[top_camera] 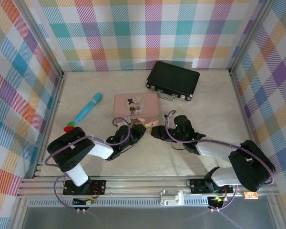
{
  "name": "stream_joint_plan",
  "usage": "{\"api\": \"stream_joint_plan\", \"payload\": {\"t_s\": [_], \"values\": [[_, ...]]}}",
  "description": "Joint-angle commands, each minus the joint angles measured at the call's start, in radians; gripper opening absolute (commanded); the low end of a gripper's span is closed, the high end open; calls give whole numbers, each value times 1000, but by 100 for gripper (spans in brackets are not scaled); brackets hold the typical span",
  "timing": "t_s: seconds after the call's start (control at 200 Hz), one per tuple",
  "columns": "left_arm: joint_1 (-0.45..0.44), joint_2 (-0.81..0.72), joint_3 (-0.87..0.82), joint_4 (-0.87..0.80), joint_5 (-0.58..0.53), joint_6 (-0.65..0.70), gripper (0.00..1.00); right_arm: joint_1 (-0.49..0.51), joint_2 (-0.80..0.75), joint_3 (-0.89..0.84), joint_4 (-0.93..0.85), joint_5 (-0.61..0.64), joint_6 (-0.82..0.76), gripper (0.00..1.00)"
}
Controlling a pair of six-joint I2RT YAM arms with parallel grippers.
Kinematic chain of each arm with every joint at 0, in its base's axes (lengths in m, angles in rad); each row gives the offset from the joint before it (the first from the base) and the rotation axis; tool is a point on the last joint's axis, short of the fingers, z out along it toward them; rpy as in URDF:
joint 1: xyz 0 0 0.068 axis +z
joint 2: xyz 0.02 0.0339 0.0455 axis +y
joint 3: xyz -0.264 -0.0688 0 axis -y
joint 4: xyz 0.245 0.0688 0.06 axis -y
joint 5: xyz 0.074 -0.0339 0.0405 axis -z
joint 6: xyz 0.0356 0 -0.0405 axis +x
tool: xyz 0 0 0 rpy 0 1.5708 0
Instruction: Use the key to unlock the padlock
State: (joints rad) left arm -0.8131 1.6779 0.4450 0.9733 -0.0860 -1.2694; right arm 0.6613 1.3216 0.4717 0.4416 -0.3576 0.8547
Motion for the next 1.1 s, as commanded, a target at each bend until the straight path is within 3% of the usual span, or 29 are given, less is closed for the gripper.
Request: {"api": "stream_joint_plan", "payload": {"t_s": [0.0, 0.16, 0.625, 1.095], "values": [[3, 27, -11, 234, 17, -61, 0, 0, 3, -17, 56, 20, 33, 41], [-1, 18, -32, 266, -9, -60, 0, 0, 43, -1, 43, 63, 67, 35], [-3, 5, -30, 278, 12, -49, 0, 0, 145, 60, 157, 8, 91, 34], [-5, -23, -37, 297, 21, -51, 0, 0, 252, 69, 334, -27, 169, 24]]}}
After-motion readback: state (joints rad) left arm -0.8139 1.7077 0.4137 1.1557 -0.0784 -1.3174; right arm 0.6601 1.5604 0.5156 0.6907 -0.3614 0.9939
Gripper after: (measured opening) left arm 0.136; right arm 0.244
